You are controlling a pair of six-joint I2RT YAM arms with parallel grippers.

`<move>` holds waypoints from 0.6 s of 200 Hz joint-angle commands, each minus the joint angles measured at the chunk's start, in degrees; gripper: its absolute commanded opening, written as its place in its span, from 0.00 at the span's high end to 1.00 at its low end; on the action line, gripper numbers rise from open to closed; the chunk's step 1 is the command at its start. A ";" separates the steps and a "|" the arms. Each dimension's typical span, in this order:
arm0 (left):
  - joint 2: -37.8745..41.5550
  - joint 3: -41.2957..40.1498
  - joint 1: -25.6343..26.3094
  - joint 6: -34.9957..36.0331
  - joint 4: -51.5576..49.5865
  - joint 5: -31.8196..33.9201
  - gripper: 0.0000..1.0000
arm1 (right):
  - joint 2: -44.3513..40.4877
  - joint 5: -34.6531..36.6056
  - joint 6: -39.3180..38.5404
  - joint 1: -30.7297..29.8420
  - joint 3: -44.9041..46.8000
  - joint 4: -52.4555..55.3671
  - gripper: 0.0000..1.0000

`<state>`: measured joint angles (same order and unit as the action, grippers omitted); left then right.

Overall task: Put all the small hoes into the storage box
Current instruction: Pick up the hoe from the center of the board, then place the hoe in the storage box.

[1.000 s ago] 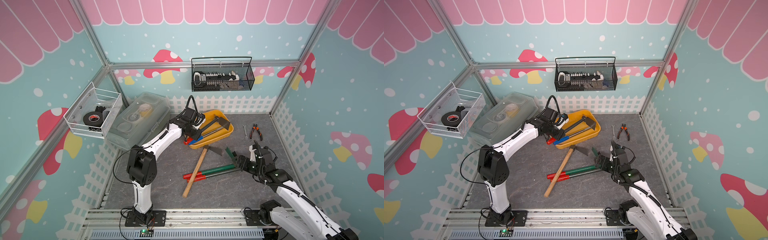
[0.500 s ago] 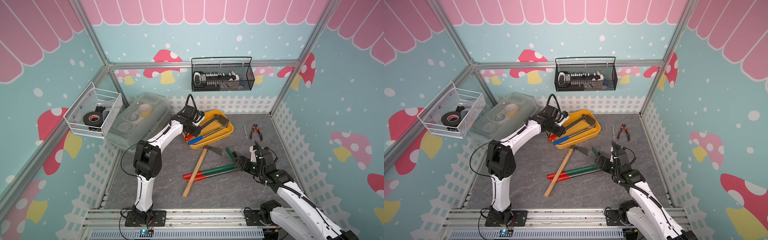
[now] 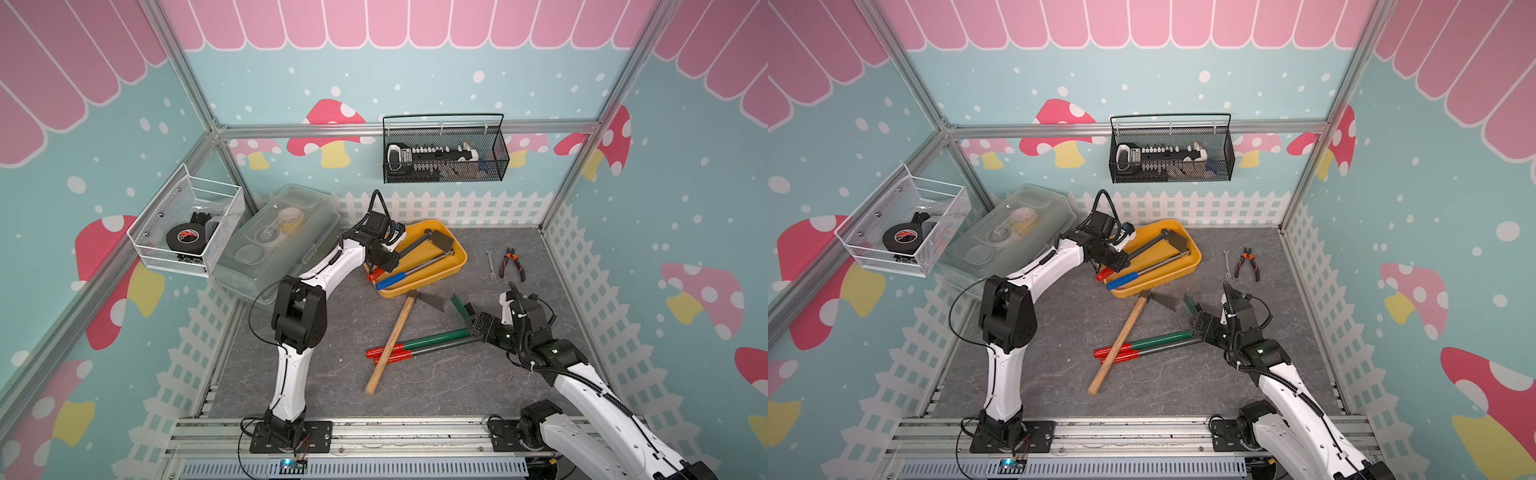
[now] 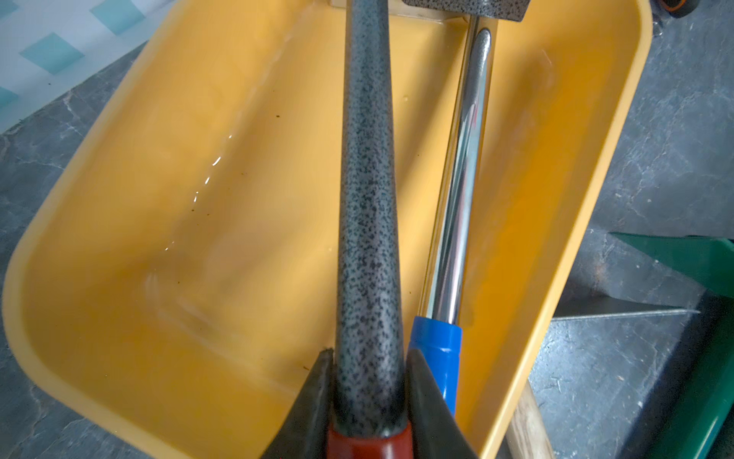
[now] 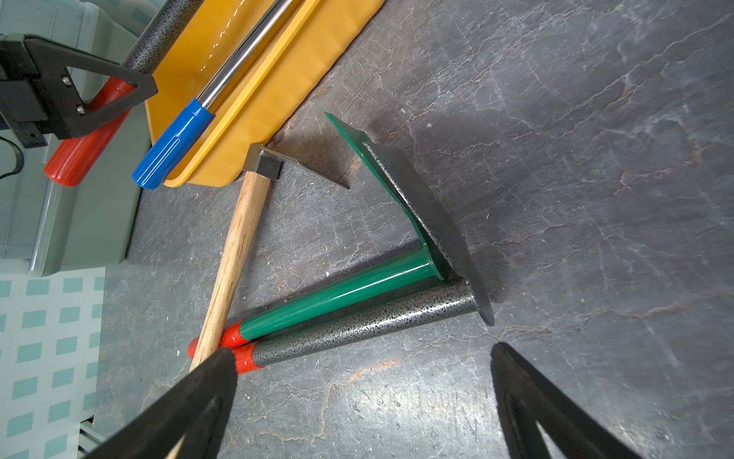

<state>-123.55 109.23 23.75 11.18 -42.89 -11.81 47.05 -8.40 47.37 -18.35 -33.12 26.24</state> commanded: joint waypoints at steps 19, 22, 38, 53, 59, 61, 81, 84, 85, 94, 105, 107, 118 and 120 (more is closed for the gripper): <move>-2.60 4.82 -1.81 1.40 5.01 -2.09 1.00 | -0.50 0.58 -0.27 0.33 -0.09 1.09 0.01; -2.81 5.05 -1.91 1.32 5.01 -2.13 1.00 | -0.50 0.59 -0.27 0.33 -0.10 1.09 0.01; -3.70 5.96 -2.41 1.12 5.10 -2.41 1.00 | -0.51 0.60 -0.27 0.33 -0.16 1.09 0.01; -4.40 6.58 -2.56 1.41 5.11 -1.84 1.00 | -0.45 0.65 -0.32 0.33 -0.03 1.09 0.01; -4.59 6.82 -2.57 1.54 5.15 -1.80 1.00 | -0.36 0.56 -0.32 0.33 -0.05 1.10 0.01; -4.66 6.86 -2.57 1.60 5.11 -1.81 1.00 | -0.37 0.51 -0.32 0.33 -0.09 1.10 0.01; -5.11 7.05 -2.57 1.97 5.10 -1.59 1.00 | -0.27 0.46 -0.31 0.33 -0.10 1.09 0.02; -5.12 7.04 -2.57 1.99 5.10 -1.57 1.00 | -0.24 0.41 -0.35 0.33 -0.02 1.09 0.01; -5.12 7.04 -2.57 2.00 5.10 -1.60 1.00 | -0.27 0.41 -0.35 0.33 -0.02 1.09 0.01; -5.28 7.05 -2.54 2.01 5.10 -1.63 1.00 | -0.25 0.47 -0.35 0.34 -0.07 1.09 0.01; -5.39 6.96 -2.52 2.24 5.10 -1.67 1.00 | -0.21 0.42 -0.35 0.35 -0.04 1.09 0.01; -5.46 6.96 -2.51 2.28 5.10 -1.66 1.00 | -0.20 0.47 -0.35 0.34 -0.04 1.07 0.01; -5.56 6.99 -2.48 2.53 5.10 -1.22 1.00 | -0.15 0.33 -0.44 0.34 -0.16 1.10 0.01; -5.56 7.01 -2.48 2.57 5.10 -1.20 1.00 | -0.12 0.39 -0.44 0.33 -0.11 1.10 0.01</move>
<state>-129.56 113.47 21.30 11.51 -41.74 -12.21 47.05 -8.43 47.35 -18.31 -33.12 26.61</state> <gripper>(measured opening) 0.264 0.986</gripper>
